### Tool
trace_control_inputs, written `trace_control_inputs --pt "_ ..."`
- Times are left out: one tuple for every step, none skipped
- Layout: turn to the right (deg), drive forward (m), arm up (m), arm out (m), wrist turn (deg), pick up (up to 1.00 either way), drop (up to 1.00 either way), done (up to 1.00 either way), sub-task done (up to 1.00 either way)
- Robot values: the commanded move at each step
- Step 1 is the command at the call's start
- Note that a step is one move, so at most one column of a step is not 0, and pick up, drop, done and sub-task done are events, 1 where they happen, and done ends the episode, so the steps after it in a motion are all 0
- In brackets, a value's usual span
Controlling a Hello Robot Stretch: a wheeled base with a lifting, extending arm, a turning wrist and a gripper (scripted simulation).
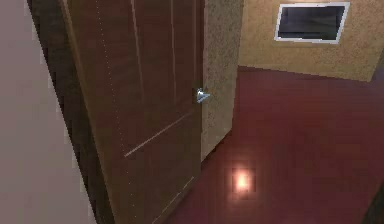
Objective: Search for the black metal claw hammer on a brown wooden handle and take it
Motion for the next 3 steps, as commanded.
trace_control_inputs --pt "0.0 0.80 0.00 0.00 0.0 0.00 0.00 0.00 0.00" --pt "33.0 0.00 0.00 0.00 0.0 0.00 0.00 0.00 0.00" --pt "0.0 0.05 0.00 0.00 0.0 0.00 0.00 0.00 0.00"
